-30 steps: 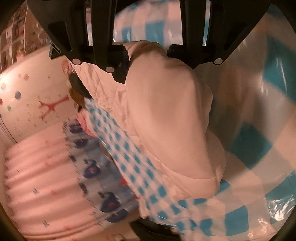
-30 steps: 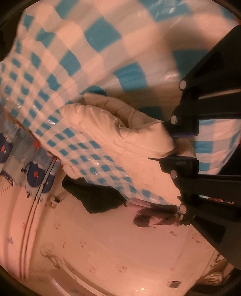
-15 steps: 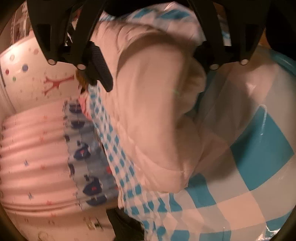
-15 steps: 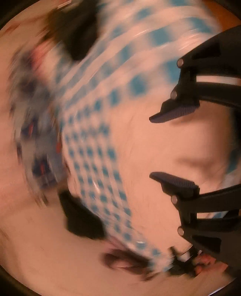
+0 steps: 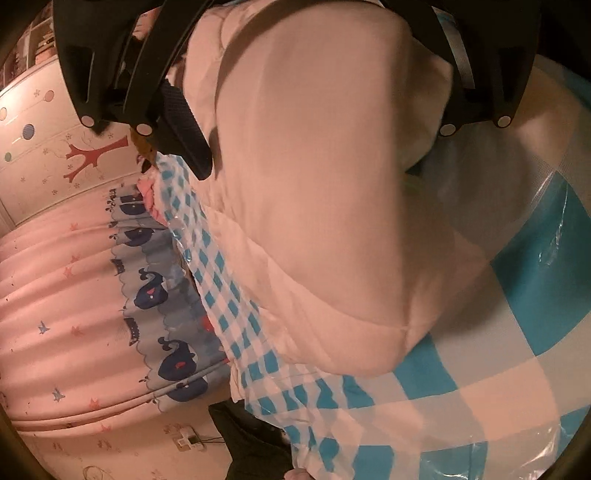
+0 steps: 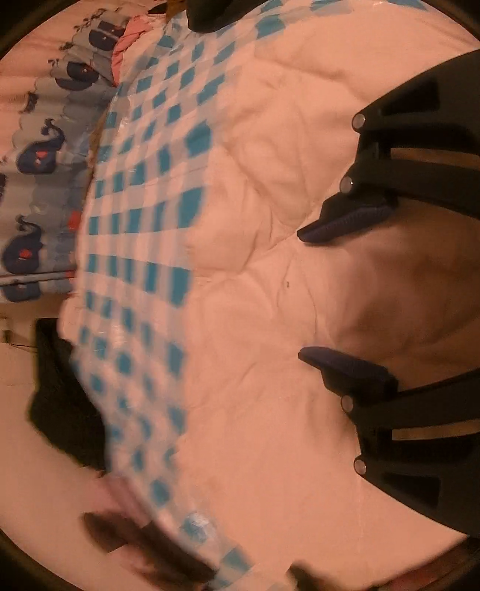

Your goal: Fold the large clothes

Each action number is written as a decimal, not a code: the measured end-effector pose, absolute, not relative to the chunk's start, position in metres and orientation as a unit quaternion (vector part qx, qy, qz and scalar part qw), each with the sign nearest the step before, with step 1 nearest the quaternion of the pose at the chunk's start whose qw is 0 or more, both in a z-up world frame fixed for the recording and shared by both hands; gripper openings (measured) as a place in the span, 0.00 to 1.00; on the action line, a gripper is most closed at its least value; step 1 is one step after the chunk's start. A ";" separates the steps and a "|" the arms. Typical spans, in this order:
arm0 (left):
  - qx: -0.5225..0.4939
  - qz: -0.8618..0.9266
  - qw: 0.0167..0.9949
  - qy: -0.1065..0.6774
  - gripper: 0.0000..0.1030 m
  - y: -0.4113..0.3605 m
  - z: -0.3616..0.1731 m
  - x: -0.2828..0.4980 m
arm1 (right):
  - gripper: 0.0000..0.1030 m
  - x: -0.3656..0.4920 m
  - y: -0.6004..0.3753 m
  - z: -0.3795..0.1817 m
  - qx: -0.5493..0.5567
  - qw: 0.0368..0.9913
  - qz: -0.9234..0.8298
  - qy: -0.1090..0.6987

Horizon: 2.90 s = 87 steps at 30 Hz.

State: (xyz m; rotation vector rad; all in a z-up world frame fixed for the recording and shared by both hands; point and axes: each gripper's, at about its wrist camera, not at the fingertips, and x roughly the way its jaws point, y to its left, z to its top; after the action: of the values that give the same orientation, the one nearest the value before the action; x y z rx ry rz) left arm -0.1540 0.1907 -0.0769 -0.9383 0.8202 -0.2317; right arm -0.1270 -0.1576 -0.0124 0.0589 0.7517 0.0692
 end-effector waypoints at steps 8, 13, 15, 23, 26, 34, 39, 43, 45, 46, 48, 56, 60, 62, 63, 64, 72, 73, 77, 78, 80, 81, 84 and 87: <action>-0.441 -0.110 0.808 0.375 0.86 0.190 -0.078 -0.149 | 0.66 -0.131 -0.145 -0.019 0.012 0.926 0.034 0.377; -0.436 -0.123 0.815 0.362 0.75 0.188 -0.078 -0.147 | 0.71 -0.136 -0.112 -0.048 -0.067 0.920 0.034 0.384; -0.424 -0.134 0.822 0.354 0.64 0.183 -0.069 -0.148 | 0.71 -0.133 -0.115 -0.045 -0.056 0.917 0.034 0.395; -0.331 -0.179 0.869 0.323 0.41 0.149 -0.020 -0.156 | 0.74 -0.166 -0.109 -0.061 -0.057 0.929 0.030 0.365; -0.255 -0.220 0.892 0.302 0.39 0.105 0.018 -0.164 | 0.74 -0.166 -0.114 -0.060 -0.043 0.930 0.036 0.364; -0.145 -0.266 0.909 0.286 0.39 0.018 0.065 -0.171 | 0.75 -0.179 -0.153 -0.030 0.000 0.909 0.084 0.409; -0.096 -0.282 0.913 0.280 0.37 -0.029 0.075 -0.181 | 0.93 -0.219 -0.276 -0.010 0.315 0.854 0.189 0.368; -0.017 -0.304 0.913 0.272 0.36 -0.098 0.076 -0.200 | 0.93 -0.224 -0.378 -0.045 0.554 0.727 0.267 0.305; 0.037 -0.323 0.907 0.269 0.35 -0.140 0.069 -0.216 | 0.93 -0.227 -0.411 -0.060 0.602 0.692 0.283 0.280; 0.062 -0.331 0.902 0.270 0.35 -0.158 0.064 -0.222 | 0.93 -0.229 -0.423 -0.066 0.619 0.679 0.291 0.269; 0.110 -0.346 0.889 0.279 0.35 -0.192 0.049 -0.233 | 0.93 -0.234 -0.452 -0.077 0.646 0.660 0.293 0.247; 0.282 -0.335 0.853 0.285 0.53 -0.281 -0.015 -0.269 | 0.93 -0.259 -0.504 -0.064 0.603 0.728 0.219 0.243; 0.332 -0.348 0.828 0.289 0.82 -0.297 -0.024 -0.286 | 0.93 -0.236 -0.471 -0.024 0.442 0.810 0.202 0.327; 0.331 -0.361 0.820 0.296 0.85 -0.301 -0.016 -0.290 | 0.93 -0.217 -0.443 -0.027 0.356 0.824 0.179 0.402; 0.309 -0.379 0.816 0.308 0.85 -0.295 -0.005 -0.290 | 0.93 -0.211 -0.437 -0.033 0.326 0.830 0.158 0.425; 0.291 -0.393 0.812 0.318 0.85 -0.289 0.003 -0.290 | 0.93 -0.208 -0.432 -0.040 0.302 0.834 0.142 0.440; 0.106 -0.415 0.856 0.291 0.85 -0.179 0.101 -0.265 | 0.93 -0.221 -0.433 -0.058 0.297 0.837 0.142 0.437; 0.096 -0.394 0.864 0.297 0.85 -0.172 0.099 -0.246 | 0.93 -0.226 -0.436 -0.057 0.296 0.836 0.140 0.439; 0.117 -0.364 0.851 0.360 0.85 -0.188 0.048 -0.189 | 0.93 -0.242 -0.451 -0.035 0.266 0.856 0.074 0.438; 0.137 -0.358 0.850 0.361 0.86 -0.199 0.029 -0.187 | 0.93 -0.248 -0.453 -0.022 0.261 0.868 0.054 0.419; 0.170 -0.347 0.853 0.352 0.87 -0.216 0.013 -0.196 | 0.93 -0.262 -0.446 0.022 0.252 0.899 0.053 0.354; 0.176 -0.345 0.854 0.349 0.88 -0.222 0.011 -0.202 | 0.93 -0.265 -0.442 0.037 0.250 0.907 0.056 0.333; 0.199 -0.342 0.852 0.343 0.88 -0.238 0.007 -0.208 | 0.93 -0.247 -0.420 0.079 0.277 0.906 0.138 0.289; 0.204 -0.341 0.852 0.340 0.88 -0.239 0.005 -0.214 | 0.93 -0.203 -0.390 0.063 0.240 0.897 0.133 0.347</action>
State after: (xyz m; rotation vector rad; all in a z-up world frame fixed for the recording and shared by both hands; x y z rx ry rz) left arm -0.2139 -0.2392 0.0050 0.4298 0.7167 -0.7175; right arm -0.2032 -0.3901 0.0625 0.4967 0.7184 0.2747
